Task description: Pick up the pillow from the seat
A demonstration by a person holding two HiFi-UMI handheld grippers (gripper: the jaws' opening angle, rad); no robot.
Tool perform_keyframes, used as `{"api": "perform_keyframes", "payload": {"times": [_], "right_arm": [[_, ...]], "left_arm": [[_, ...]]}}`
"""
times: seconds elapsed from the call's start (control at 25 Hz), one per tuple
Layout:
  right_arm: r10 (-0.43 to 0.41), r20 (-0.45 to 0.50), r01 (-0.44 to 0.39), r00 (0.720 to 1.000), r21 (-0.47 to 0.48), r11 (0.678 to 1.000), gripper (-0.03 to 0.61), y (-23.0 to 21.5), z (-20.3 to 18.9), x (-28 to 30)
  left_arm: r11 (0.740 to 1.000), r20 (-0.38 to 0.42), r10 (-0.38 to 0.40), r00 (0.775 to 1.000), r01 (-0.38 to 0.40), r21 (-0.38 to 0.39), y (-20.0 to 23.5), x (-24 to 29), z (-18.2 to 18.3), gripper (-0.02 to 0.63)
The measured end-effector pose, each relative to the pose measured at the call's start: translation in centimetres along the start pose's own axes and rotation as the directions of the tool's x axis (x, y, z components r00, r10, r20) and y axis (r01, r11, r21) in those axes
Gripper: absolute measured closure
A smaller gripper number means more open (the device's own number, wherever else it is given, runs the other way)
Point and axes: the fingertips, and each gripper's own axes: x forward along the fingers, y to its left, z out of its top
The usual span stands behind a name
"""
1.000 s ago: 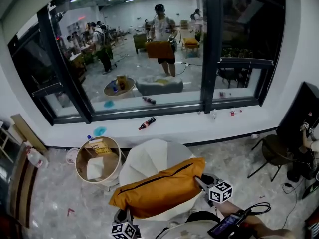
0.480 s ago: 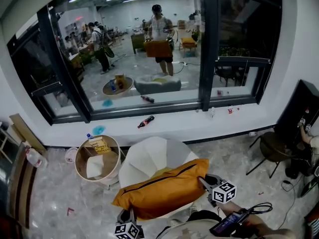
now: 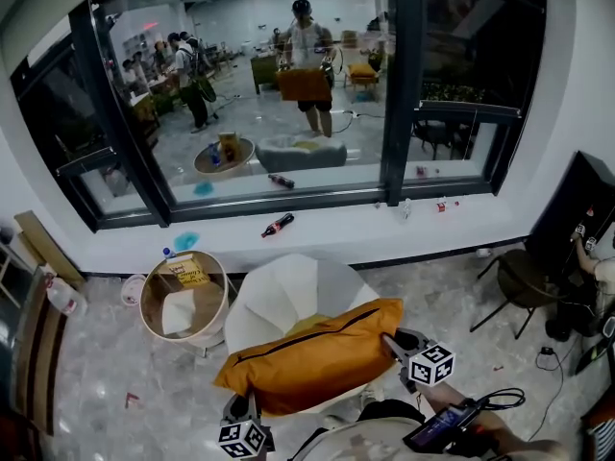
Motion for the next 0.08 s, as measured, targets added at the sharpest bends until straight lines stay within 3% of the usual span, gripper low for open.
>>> {"api": "perform_keyframes", "payload": {"times": [0.08], "right_arm": [[-0.002,-0.003,0.002,1.0,0.003,1.0,0.503,-0.08,-0.12,0.02]], "left_arm": [[1.0,-0.006,-0.003,1.0,0.003,-0.002,-0.04,0.08,-0.05,0.561]]}}
